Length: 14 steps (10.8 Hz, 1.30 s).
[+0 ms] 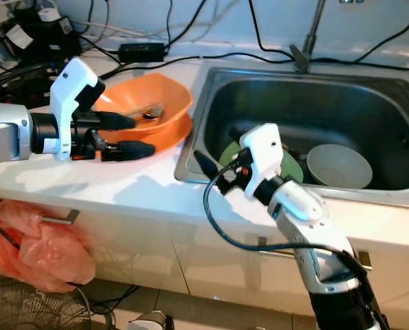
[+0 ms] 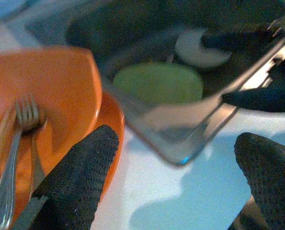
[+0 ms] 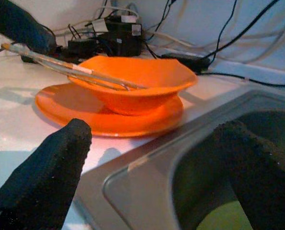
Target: Kitchen organization
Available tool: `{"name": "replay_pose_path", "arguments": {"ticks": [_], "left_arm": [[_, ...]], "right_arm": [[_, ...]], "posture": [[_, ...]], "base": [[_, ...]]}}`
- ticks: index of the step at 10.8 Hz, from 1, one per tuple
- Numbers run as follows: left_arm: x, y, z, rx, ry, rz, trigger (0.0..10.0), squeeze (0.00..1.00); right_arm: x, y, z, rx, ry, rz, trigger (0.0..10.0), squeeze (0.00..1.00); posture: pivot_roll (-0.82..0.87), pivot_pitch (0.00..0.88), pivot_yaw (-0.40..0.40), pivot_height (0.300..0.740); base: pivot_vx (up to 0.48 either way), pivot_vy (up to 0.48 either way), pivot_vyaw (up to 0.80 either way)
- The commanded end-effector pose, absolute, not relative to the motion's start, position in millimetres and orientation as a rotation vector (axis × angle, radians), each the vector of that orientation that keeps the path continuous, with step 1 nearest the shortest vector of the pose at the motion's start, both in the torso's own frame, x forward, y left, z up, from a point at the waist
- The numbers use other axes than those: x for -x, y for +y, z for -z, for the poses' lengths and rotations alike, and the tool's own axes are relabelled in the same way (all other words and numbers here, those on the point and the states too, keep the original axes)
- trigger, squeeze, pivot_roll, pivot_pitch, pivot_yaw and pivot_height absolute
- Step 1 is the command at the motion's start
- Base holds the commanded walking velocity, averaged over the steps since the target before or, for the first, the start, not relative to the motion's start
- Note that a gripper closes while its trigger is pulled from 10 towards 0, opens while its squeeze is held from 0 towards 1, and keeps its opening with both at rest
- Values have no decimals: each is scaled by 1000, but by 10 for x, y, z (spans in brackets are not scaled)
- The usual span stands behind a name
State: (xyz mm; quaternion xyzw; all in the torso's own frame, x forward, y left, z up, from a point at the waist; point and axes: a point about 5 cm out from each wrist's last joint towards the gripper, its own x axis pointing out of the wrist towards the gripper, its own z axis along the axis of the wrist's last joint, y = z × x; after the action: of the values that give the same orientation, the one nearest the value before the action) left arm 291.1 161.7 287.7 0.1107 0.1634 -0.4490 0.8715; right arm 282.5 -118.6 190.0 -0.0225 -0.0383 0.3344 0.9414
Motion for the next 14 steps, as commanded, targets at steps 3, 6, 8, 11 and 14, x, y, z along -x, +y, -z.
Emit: {"name": "replay_pose_path", "arguments": {"ticks": [3,6,8,11,14], "left_arm": [[-3065,1537,-3021,-218,85,801,10000,0],[-3226,1516,-2859,-87,-210,364,10000,0],[-3156,1521,-2536,-91,-224,229,10000,0],[-3024,1543,-2427,-229,-339,155,10000,0],[-2846,1488,-2168,-382,-369,229,10000,0]], "right_arm": [[-2864,-1191,-1925,50,-100,-687,10000,0],[-2870,-1200,-1901,28,-96,-661,10000,0],[-2859,-1266,-1895,37,-85,-657,10000,0],[-2839,-1303,-1876,49,-68,-661,10000,0],[-2844,-1302,-1849,58,-56,-664,10000,0]], "posture": [[163,3,43,740],[148,5,42,740],[131,9,40,740],[130,18,32,740],[134,23,32,740]], "base": [[0,0,0],[0,0,0],[0,0,0],[0,0,0],[0,0,0]]}}
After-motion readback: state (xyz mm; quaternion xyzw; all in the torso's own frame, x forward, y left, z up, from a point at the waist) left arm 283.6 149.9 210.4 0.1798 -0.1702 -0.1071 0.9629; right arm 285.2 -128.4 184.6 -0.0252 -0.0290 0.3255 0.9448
